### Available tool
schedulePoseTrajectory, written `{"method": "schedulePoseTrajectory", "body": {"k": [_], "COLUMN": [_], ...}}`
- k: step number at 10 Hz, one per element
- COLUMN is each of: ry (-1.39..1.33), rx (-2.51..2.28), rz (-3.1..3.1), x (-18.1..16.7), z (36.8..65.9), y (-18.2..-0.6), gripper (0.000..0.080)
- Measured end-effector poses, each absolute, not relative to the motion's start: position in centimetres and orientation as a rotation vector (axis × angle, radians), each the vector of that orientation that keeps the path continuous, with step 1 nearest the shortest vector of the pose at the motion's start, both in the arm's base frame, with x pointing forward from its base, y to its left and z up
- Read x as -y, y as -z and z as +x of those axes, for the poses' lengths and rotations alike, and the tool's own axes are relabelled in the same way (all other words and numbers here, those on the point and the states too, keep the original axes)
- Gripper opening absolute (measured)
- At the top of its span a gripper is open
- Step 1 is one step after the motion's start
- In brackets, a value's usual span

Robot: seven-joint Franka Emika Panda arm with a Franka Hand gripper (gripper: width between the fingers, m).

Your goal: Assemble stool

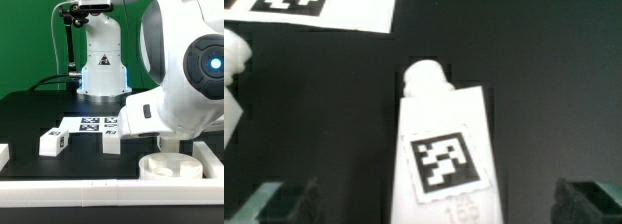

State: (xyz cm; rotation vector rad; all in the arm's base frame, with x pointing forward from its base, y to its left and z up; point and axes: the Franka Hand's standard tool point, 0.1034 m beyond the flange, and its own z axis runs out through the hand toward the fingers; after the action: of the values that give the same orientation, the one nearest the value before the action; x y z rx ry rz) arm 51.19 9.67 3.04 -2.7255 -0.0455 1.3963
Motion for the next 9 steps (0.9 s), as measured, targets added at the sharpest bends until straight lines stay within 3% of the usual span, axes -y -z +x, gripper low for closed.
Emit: {"method": "schedulePoseTrajectory", "body": {"k": [7, 9], "ry": [-1.351, -1.353], "rx": [0.083, 0.084], "rz": [-2.732, -2.731], "x": [-9.8, -9.9], "z": [50.9, 50.8], "y": [-1.0, -0.9], "gripper": [0.0649, 0.0417]}}
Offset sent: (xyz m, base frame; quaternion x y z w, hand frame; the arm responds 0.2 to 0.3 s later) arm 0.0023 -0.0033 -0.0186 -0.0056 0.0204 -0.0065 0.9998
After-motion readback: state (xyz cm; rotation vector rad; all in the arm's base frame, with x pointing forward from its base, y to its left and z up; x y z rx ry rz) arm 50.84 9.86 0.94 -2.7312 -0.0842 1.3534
